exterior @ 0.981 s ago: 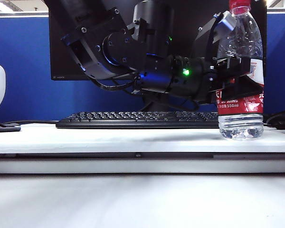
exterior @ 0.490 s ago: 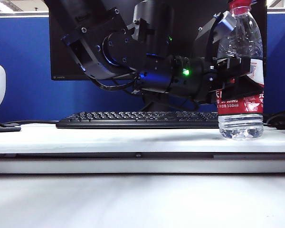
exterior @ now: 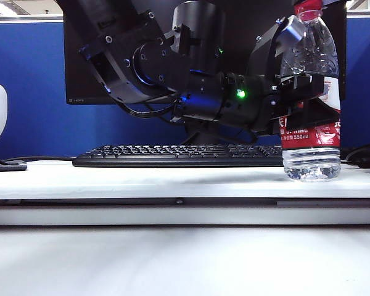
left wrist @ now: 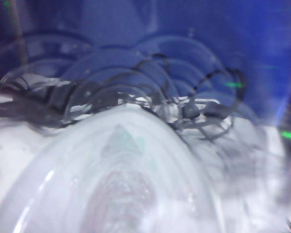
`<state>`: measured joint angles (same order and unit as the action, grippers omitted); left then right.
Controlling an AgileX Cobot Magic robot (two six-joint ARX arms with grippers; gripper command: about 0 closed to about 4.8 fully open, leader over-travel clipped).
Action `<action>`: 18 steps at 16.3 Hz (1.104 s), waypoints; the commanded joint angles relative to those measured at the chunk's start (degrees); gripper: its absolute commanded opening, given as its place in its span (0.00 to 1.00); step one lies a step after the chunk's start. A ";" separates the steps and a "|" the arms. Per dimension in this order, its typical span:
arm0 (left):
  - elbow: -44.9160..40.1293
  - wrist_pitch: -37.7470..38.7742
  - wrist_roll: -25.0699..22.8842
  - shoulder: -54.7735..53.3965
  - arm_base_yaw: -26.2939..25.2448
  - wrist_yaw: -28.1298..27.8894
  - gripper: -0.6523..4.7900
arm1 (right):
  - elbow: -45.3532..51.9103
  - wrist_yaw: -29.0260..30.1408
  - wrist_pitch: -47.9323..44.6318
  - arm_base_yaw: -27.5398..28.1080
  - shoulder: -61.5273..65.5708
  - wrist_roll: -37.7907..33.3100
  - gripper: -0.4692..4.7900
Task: Unscrew the cap from the plastic bottle on the table.
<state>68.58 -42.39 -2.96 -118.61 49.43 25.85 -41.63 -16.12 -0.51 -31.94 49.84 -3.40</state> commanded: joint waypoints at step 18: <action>-0.33 3.13 -0.22 -0.42 -0.02 -0.31 0.33 | 0.09 61.48 0.92 32.81 -0.50 1.70 0.37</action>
<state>68.62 -42.30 -4.21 -118.63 49.71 26.41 -41.63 45.10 1.52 1.04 49.39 -0.51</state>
